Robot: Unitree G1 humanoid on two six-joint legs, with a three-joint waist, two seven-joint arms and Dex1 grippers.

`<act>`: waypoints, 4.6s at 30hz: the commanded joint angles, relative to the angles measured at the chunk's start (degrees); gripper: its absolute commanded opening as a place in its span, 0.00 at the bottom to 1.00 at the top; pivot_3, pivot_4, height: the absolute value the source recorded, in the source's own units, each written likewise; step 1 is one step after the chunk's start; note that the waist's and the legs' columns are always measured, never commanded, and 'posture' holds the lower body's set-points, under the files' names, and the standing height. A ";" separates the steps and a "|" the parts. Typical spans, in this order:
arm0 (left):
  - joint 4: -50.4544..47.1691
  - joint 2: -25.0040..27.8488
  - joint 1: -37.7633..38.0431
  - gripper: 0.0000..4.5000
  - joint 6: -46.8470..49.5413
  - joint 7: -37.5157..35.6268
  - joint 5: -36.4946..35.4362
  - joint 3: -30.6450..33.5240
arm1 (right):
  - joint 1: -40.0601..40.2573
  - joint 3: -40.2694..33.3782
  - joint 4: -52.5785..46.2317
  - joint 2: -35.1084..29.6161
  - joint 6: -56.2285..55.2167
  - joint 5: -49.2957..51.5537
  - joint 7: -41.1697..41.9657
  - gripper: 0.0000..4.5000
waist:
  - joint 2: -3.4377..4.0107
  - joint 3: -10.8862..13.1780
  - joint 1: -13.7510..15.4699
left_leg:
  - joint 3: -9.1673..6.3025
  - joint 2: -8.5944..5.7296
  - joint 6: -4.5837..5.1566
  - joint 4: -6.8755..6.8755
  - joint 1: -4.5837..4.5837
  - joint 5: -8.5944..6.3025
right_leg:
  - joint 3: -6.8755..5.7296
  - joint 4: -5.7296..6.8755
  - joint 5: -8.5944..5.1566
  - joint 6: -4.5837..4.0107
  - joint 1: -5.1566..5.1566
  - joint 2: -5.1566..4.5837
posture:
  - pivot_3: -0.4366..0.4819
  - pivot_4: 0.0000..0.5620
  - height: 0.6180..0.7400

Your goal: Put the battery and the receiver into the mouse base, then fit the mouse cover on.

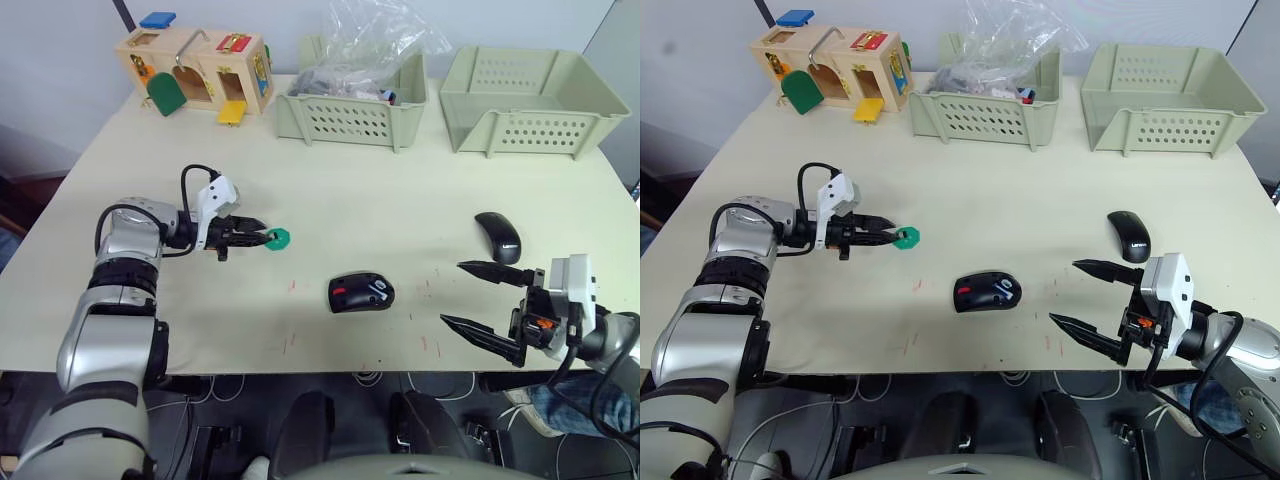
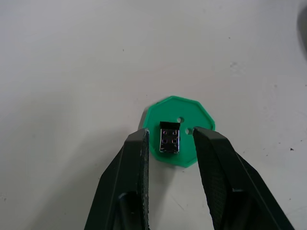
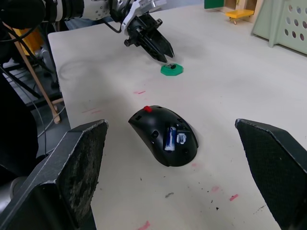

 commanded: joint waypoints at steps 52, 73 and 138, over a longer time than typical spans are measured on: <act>6.00 -1.28 -3.48 0.35 -9.52 1.06 4.60 -0.39 | 0.34 -0.89 -3.38 -0.20 0.12 1.22 -3.08 1.00 | -0.01 0.00 0.01 | 0.01 0.00 0.00 0.02 0.00 0.00 | 0.00 0.03 0.01 0.00 0.00 0.00 | 0.48 0.27 1.00; 6.75 -1.51 -4.10 0.35 -11.01 0.16 5.88 -1.13 | 0.70 -0.49 -3.77 0.07 0.07 1.16 -3.61 1.00 | -0.02 0.00 0.01 | 0.00 0.00 0.00 0.02 0.00 0.00 | 0.00 0.04 0.01 0.00 0.00 0.00 | 0.48 0.27 1.00; -56.89 0.33 4.91 0.02 11.53 -3.69 -16.06 0.76 | -62.11 14.82 43.15 14.36 50.08 71.25 -68.68 0.49 | -0.02 0.18 -1.58 | -0.13 0.03 0.02 -0.01 -0.16 0.00 | 0.18 0.34 0.01 -0.06 -0.35 -0.03 | 0.48 0.27 1.00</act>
